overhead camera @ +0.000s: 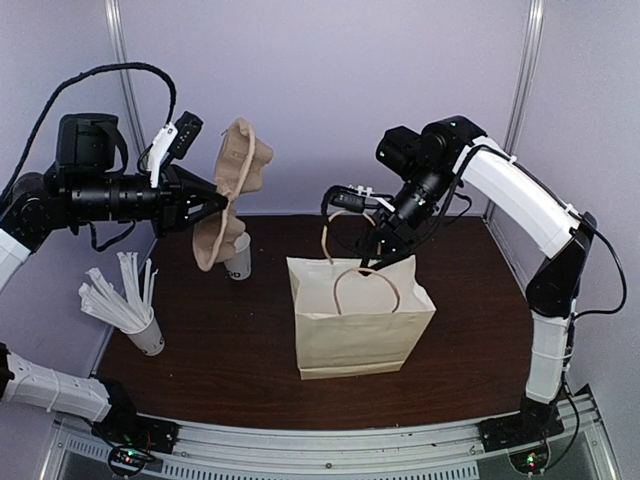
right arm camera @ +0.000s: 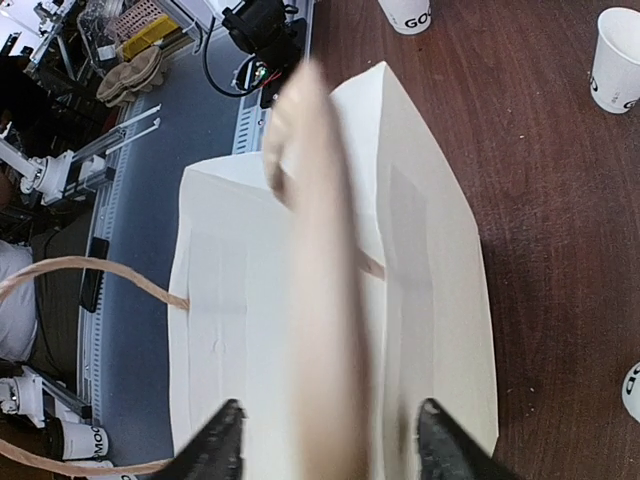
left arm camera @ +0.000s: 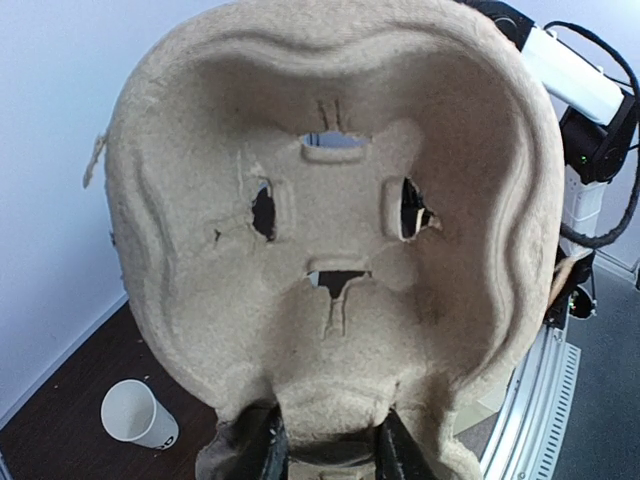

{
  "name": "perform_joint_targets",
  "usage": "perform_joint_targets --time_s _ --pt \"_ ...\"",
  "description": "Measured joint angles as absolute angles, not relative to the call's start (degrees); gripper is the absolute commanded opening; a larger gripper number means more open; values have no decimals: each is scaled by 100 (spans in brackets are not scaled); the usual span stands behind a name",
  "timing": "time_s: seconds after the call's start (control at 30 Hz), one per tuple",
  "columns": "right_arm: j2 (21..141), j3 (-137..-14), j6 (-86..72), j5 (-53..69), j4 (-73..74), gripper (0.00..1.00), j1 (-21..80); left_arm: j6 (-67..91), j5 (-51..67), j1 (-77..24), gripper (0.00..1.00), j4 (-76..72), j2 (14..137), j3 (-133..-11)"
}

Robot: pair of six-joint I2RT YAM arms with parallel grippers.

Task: Pack the takeout coffee

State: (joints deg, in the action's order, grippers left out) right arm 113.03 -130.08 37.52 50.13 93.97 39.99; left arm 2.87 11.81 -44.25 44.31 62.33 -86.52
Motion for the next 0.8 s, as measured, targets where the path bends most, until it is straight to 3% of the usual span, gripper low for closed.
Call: perform_joint_targets --time_s 0.27,0.43,0.6,0.8 --pt "10787 -13284 3756 5352 9393 92 3116 318 2088 -4425 22 4139 6742 -9043" --pt "9719 -12833 3870 5640 9334 91 2438 419 2692 -4491 22 3717 7190 -9295" --pt "8746 -11795 3962 5789 9421 85 2456 580 3284 -4676 22 3238 7721 -9472" --pt "8425 -10912 4250 6029 9397 84 2700 770 3697 -4853 22 2779 8368 -9723"
